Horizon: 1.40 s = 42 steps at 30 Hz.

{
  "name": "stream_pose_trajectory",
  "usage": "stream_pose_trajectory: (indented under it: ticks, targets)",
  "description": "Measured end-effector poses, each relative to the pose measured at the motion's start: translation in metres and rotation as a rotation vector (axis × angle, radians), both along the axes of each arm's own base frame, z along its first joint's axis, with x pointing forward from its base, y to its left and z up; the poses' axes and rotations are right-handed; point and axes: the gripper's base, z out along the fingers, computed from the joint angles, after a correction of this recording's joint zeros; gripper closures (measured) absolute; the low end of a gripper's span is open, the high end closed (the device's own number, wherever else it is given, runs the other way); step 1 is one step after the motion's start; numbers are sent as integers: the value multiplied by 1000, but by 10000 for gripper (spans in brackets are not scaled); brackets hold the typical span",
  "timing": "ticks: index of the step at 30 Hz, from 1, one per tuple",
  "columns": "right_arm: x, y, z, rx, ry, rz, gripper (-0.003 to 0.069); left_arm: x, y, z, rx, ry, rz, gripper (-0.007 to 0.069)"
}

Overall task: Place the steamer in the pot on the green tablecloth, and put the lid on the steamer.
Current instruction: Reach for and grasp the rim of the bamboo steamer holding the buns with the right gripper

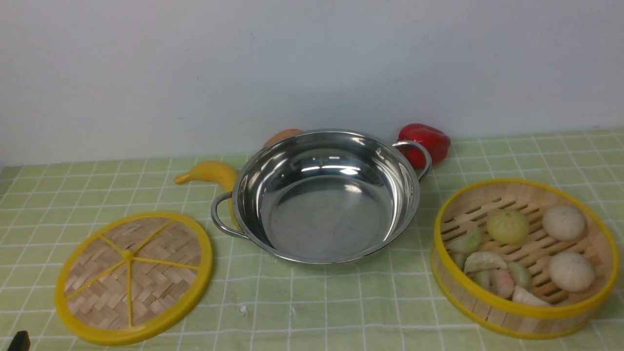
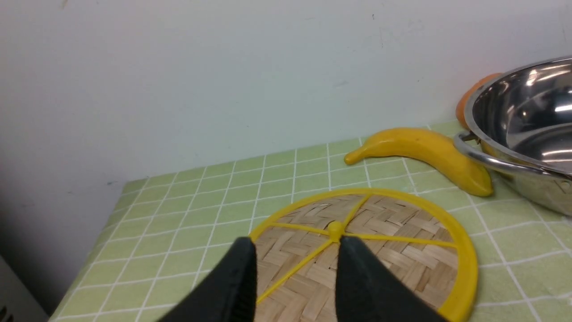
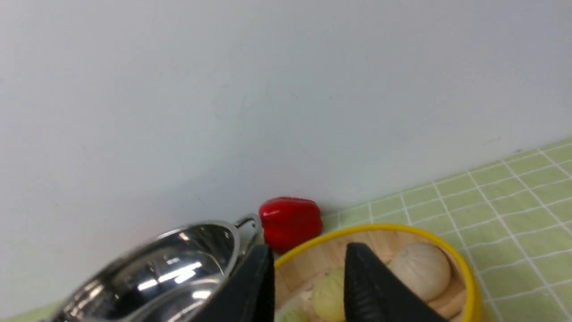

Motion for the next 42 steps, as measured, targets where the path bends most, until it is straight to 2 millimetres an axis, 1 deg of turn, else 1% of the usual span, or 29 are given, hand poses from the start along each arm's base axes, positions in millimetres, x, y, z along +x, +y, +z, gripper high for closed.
stream_pose_trajectory:
  ticks: [3,5,11,14,20,22,23,24,25,26,28,30,32,33,34,35,36,37,38,39,40,42]
  targets:
    - [0,0,5,63,-45,1,417,1,-1,4,-88,-51,-7,382]
    - [-1,-1,9,118,-88,-1,417,1,-3,11,-274,-139,-15,382]
    - [-2,-4,15,219,-155,-8,417,0,-1,25,-783,-321,-23,382]
    - [-2,-4,16,227,-159,-9,417,-1,0,29,-851,-372,-27,382]
    - [-2,-4,16,228,-164,-10,417,-2,1,32,-871,-415,-31,382]
    - [-3,-5,19,234,-202,-15,417,-2,2,33,-896,-438,-35,382]
    - [-4,-6,23,246,-240,-18,417,-3,3,36,-907,-469,-40,382]
    - [-6,-7,28,265,-306,-24,417,-5,5,42,-935,-541,-54,382]
    - [-7,-8,31,271,-336,-27,417,-5,5,42,-941,-543,-55,382]
    - [-13,-11,43,291,-459,-35,417,-11,8,57,-967,-687,-94,382]
    - [-27,-14,71,278,-673,-51,417,-27,11,87,-937,-930,-170,382]
    - [-42,-17,98,212,-848,-93,417,-43,12,114,-875,-1097,-216,382]
    - [-51,-18,129,100,-945,-172,417,-54,11,140,-793,-1177,-217,382]
    - [-53,-18,135,89,-955,-181,417,-55,11,145,-773,-1180,-212,382]
    - [-51,-19,149,25,-941,-224,417,-55,10,158,-721,-1160,-191,382]
    - [-38,-19,167,-92,-849,-286,417,-47,7,180,-595,-1037,-134,382]
    - [-37,-18,171,-105,-830,-285,417,-46,7,178,-598,-1015,-133,382]
    - [-20,-17,181,-172,-707,-291,417,-33,4,188,-521,-867,-103,382]
    - [-5,-14,187,-242,-588,-269,417,-18,0,191,-434,-690,-84,382]
    - [6,-12,190,-273,-515,-250,417,-2,-3,186,-394,-513,-79,382]
    - [21,-8,189,-311,-398,-198,417,10,-5,182,-358,-371,-81,382]
    - [49,3,182,-370,-184,-68,417,36,-9,169,-291,-89,-95,382]
